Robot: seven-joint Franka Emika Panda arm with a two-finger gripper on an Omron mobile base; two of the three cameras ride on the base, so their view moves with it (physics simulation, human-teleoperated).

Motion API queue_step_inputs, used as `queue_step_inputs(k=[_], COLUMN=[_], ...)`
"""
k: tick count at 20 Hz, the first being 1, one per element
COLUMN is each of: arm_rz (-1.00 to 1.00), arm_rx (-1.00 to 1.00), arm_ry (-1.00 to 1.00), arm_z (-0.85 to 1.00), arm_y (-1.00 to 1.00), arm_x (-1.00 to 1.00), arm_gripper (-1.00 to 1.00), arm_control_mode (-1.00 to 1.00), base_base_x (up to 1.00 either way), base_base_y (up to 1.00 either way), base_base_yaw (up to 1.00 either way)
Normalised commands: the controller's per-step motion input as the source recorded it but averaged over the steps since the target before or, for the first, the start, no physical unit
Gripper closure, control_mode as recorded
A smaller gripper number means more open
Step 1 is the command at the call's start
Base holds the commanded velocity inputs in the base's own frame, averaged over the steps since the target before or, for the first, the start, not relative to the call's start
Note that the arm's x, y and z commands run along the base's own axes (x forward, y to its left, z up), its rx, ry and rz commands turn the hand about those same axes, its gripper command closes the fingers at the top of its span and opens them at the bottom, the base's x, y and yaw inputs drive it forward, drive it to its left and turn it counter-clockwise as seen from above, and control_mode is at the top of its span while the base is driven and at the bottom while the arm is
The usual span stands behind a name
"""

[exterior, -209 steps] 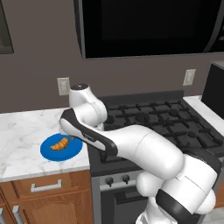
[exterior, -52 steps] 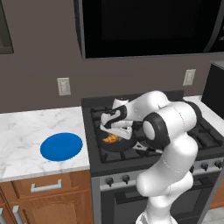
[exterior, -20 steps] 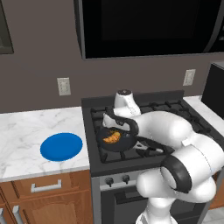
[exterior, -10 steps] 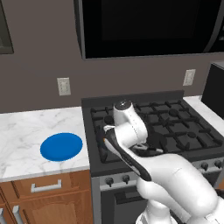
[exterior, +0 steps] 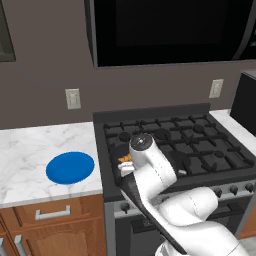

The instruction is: Pick the croissant and place it on the pan. Then turn on the stove to warm the croissant.

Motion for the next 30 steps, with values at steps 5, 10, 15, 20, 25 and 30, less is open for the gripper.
queue_step_inputs(k=[5, 10, 15, 20, 25, 30], arm_rz=[0.19, 0.23, 0.23, 0.18, 0.09, 0.01], arm_rx=[-0.12, -0.14, -0.16, -0.14, -0.01, -0.01], arm_ry=[0.04, 0.04, 0.1, 0.17, 0.08, -0.05], arm_z=[0.01, 0.0, -0.13, -0.32, -0.39, -0.31], arm_y=[0.36, 0.38, 0.23, 0.19, 0.13, 0.01], arm_x=[-0.44, -0.29, -0.02, 0.0, 0.0, 0.0], arm_gripper=[-1.0, -1.0, -1.0, -1.0, -1.0, -1.0], arm_control_mode=[-1.0, -1.0, -1.0, -1.0, -1.0, -1.0], base_base_x=[0.0, 0.0, 0.0, 0.0, 0.0, 0.0], base_base_y=[0.0, 0.0, 0.0, 0.0, 0.0, 0.0], base_base_yaw=[0.0, 0.0, 0.0, 0.0, 0.0, 0.0])
